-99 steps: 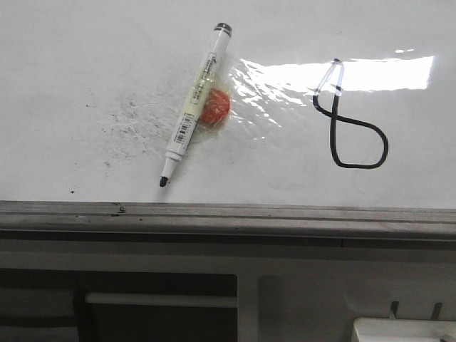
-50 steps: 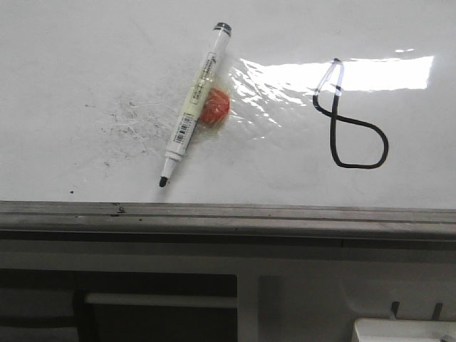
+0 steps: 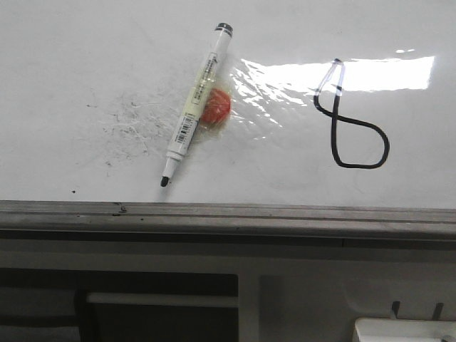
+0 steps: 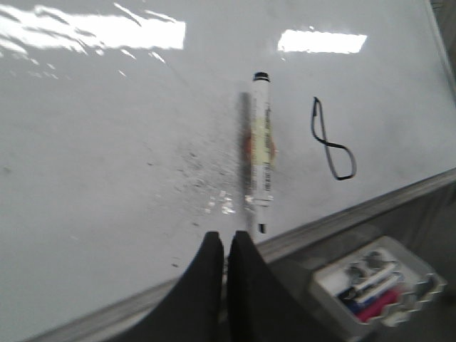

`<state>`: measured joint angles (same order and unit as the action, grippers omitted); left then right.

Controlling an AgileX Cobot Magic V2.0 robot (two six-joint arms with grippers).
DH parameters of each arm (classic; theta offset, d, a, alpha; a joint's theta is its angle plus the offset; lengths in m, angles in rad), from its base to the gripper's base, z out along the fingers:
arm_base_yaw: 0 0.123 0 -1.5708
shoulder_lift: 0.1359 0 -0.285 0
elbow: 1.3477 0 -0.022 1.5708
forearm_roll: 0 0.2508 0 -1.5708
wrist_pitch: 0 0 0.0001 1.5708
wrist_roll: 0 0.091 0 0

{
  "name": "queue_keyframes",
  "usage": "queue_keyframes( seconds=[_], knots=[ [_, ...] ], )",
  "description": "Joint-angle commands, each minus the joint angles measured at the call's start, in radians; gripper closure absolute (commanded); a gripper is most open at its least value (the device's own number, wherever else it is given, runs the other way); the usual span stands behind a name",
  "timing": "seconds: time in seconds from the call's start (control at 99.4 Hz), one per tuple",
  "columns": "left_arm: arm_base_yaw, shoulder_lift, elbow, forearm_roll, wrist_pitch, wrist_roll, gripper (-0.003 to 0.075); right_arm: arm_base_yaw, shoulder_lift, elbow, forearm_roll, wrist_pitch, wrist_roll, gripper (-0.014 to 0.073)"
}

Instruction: Write number 8 on whiteboard

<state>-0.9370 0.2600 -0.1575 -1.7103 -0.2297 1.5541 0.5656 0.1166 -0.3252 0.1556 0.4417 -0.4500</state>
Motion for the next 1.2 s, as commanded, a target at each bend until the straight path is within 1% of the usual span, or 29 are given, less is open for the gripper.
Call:
queue_keyframes(
  seconds=[0.0, 0.01, 0.05, 0.06, 0.07, 0.091, 0.101, 0.111, 0.121, 0.151, 0.161, 0.171, 0.181, 0.191, 0.221, 0.292, 0.342, 0.392, 0.453, 0.533, 0.573, 0.684, 0.815, 1.187],
  knots=[
    [0.055, -0.016, 0.008, 0.317, 0.034, -0.062, 0.0741, -0.004, 0.009, -0.023, -0.005, -0.073, 0.003, 0.0657],
    [0.07, -0.022, 0.016, 0.39, 0.038, -0.099, 0.0741, -0.004, 0.009, -0.023, -0.005, -0.073, 0.003, 0.0657],
    [0.116, -0.037, 0.04, 0.561, 0.044, -0.234, 0.0741, -0.004, 0.009, -0.023, -0.005, -0.073, 0.003, 0.0657],
    [0.136, -0.044, 0.044, 0.623, 0.044, -0.301, 0.0741, -0.004, 0.009, -0.023, -0.005, -0.073, 0.003, 0.0657],
    [0.147, -0.048, 0.048, 0.654, 0.044, -0.336, 0.0741, -0.004, 0.009, -0.023, -0.005, -0.073, 0.003, 0.0657],
    [0.194, -0.065, 0.065, 0.778, 0.044, -0.47, 0.0741, -0.004, 0.009, -0.023, -0.005, -0.073, 0.003, 0.0657],
    [0.207, -0.065, 0.069, 0.778, 0.044, -0.503, 0.0741, -0.004, 0.009, -0.023, -0.005, -0.073, 0.003, 0.0657],
    [0.219, -0.075, 0.073, 0.839, 0.044, -0.535, 0.0741, -0.004, 0.009, -0.023, -0.005, -0.073, 0.003, 0.0657],
    [0.232, -0.08, 0.081, 0.869, 0.046, -0.568, 0.0741, -0.004, 0.009, -0.023, -0.005, -0.073, 0.003, 0.0657],
    [0.298, -0.109, 0.094, 1.021, 0.059, -0.726, 0.0741, -0.004, 0.009, -0.023, -0.005, -0.073, 0.003, 0.0657],
    [0.311, -0.115, 0.097, 1.051, 0.069, -0.757, 0.0741, -0.004, 0.009, -0.023, -0.005, -0.073, 0.003, 0.0657],
    [0.338, -0.122, 0.103, 1.081, 0.076, -0.816, 0.0741, -0.004, 0.009, -0.023, -0.005, -0.073, 0.003, 0.0657],
    [0.352, -0.135, 0.105, 1.139, 0.09, -0.844, 0.0741, -0.004, 0.009, -0.023, -0.005, -0.073, 0.003, 0.0657],
    [0.365, -0.142, 0.109, 1.168, 0.097, -0.873, 0.0741, -0.004, 0.009, -0.023, -0.005, -0.073, 0.003, 0.0657],
    [0.429, -0.175, 0.114, 1.297, 0.132, -1.002, 0.0741, -0.004, 0.009, -0.023, -0.005, -0.073, 0.003, 0.0657],
    [0.545, -0.238, 0.127, 1.469, 0.244, -1.191, 0.0741, -0.004, 0.009, -0.023, -0.005, -0.073, 0.003, 0.0657],
    [0.614, -0.274, 0.138, 1.523, 0.33, -1.269, 0.0741, -0.004, 0.009, -0.023, -0.005, -0.073, 0.003, 0.0657],
    [0.674, -0.296, 0.153, 1.531, 0.369, -1.319, 0.0741, -0.004, 0.009, -0.023, -0.005, -0.073, 0.003, 0.0657],
    [0.733, -0.288, 0.171, 1.531, 0.376, -1.384, 0.0741, -0.004, 0.009, -0.023, -0.005, -0.073, 0.003, 0.0657],
    [0.774, -0.289, 0.191, 1.531, 0.377, -1.474, 0.0741, -0.004, 0.009, -0.023, -0.005, -0.073, 0.003, 0.0657],
    [0.784, -0.289, 0.191, 1.54, 0.405, -1.483, 0.0741, -0.004, 0.009, -0.023, -0.005, -0.073, 0.003, 0.0657],
    [0.784, -0.291, 0.191, 1.541, 0.438, -1.483, 0.0741, -0.004, 0.009, -0.023, -0.005, -0.073, 0.003, 0.0657],
    [0.784, -0.291, 0.191, 1.541, 0.53, -1.486, 0.0741, -0.004, 0.009, -0.023, -0.005, -0.073, 0.003, 0.0657],
    [0.784, -0.291, 0.191, 1.532, 0.53, -1.486, 0.0741, -0.004, 0.009, -0.023, -0.005, -0.073, 0.003, 0.0657]
  ],
)
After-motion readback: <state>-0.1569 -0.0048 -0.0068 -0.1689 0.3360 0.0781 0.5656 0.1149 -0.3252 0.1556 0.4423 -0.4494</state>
